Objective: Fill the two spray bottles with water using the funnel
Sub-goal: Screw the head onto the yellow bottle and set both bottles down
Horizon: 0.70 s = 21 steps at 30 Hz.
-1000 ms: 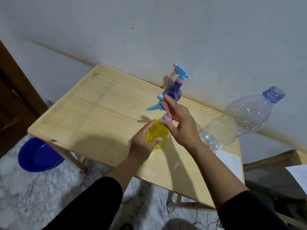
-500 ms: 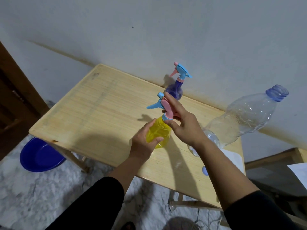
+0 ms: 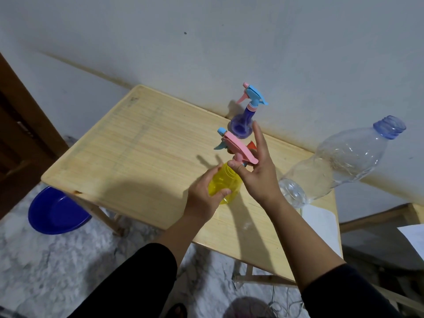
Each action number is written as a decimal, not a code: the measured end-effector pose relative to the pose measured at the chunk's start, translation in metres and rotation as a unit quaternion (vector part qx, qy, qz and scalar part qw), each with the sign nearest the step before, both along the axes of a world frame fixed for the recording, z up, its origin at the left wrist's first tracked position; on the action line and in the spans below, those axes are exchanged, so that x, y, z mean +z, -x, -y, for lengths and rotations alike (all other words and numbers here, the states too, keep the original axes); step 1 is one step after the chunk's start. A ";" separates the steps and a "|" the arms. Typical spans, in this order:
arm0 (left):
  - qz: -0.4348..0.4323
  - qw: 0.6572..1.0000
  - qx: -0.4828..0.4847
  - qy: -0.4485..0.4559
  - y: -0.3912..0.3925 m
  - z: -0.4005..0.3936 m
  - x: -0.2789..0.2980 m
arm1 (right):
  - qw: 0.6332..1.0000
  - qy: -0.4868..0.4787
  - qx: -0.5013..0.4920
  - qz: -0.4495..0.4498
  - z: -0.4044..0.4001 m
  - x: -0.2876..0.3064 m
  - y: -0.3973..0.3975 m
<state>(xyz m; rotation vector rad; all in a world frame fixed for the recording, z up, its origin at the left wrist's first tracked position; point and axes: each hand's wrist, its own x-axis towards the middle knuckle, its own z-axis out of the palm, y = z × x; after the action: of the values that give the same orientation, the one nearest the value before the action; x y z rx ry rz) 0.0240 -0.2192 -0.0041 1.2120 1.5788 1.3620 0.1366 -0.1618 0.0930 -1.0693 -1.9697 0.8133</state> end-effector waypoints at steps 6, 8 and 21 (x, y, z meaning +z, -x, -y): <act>0.002 1.000 -0.003 0.006 0.001 0.001 0.001 | 0.999 -0.032 0.014 0.025 -0.005 0.007 -0.007; 0.006 1.000 -0.004 0.007 0.001 0.001 0.002 | 0.997 -0.053 0.028 0.044 -0.007 0.007 -0.010; -0.024 1.000 0.009 0.003 0.001 0.000 0.002 | 0.983 -0.022 0.125 0.133 -0.012 0.017 -0.012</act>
<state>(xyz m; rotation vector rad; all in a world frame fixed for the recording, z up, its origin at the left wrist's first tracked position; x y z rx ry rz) 0.0234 -0.2188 -0.0020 1.2386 1.6292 1.3473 0.1489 -0.1501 0.1096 -0.9562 -2.3723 0.7857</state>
